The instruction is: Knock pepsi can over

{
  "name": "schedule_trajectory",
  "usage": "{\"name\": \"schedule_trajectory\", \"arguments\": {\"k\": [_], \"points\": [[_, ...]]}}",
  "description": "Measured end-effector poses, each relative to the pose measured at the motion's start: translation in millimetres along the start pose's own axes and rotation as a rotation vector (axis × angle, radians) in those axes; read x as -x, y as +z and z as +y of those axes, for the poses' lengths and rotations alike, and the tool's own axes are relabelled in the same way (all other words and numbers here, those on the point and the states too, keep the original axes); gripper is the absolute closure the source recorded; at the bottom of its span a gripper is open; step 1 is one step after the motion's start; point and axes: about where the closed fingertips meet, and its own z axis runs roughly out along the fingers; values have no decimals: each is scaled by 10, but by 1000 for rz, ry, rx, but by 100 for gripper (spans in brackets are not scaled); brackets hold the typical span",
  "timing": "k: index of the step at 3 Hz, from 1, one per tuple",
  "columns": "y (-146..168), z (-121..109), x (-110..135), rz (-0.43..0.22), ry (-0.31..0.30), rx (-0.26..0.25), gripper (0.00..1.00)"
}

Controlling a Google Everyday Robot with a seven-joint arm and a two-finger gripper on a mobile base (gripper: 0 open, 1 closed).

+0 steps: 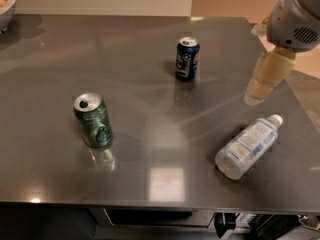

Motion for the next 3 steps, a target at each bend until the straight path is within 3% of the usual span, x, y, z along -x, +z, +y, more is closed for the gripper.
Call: {"name": "schedule_trajectory", "arguments": {"k": [2,3], "points": [[621,-779,294,-110,58,10,0],[922,-1052,426,-150,96,43,0]]}}
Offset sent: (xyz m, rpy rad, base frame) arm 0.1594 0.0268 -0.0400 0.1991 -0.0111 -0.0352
